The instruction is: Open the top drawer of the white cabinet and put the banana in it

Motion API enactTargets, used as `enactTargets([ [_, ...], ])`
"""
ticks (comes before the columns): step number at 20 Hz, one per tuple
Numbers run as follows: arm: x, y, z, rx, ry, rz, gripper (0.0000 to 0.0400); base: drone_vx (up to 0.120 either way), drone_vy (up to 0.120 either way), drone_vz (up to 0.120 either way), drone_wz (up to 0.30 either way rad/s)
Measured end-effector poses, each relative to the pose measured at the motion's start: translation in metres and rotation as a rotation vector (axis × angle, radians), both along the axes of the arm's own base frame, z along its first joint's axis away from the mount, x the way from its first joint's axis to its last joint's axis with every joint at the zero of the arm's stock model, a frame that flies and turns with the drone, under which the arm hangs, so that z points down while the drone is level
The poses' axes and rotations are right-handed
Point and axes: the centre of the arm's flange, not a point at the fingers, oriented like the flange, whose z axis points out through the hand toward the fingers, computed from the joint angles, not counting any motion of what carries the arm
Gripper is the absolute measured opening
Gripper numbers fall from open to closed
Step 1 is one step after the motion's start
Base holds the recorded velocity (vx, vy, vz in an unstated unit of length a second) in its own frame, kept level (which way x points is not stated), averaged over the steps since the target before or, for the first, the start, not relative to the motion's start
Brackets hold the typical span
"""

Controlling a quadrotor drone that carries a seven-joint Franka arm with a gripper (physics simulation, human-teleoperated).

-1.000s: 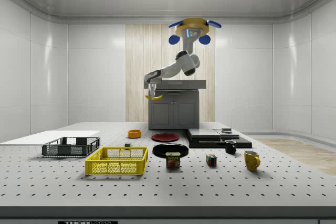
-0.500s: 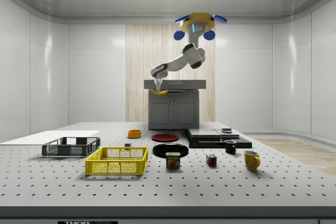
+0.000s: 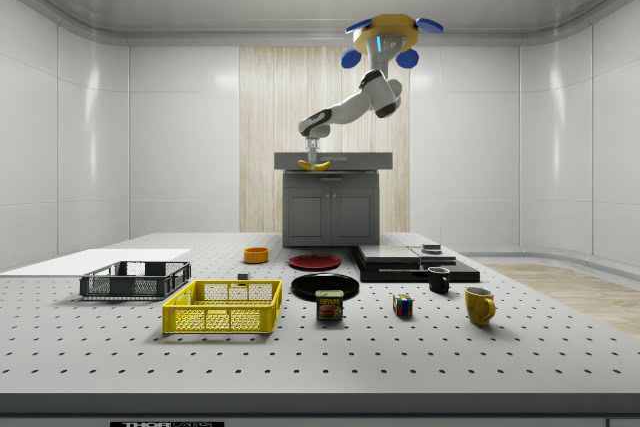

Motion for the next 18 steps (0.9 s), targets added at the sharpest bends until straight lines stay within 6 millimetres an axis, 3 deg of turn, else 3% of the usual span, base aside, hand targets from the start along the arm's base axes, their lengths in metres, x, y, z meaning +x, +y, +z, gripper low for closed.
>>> enactTargets([
  [5, 0.0, 0.0, 0.0, 0.0, 0.0, 0.0, 0.019, -0.12, -0.056, 0.12, 0.0],
  [10, 0.0, 0.0, 0.0, 0.0, 0.0, 0.0, 0.019, -0.12, 0.0, 0.12, 0.0],
  [18, 0.0, 0.0, 0.0, 0.0, 0.0, 0.0, 0.019, -0.12, -0.09, 0.12, 0.0],
])
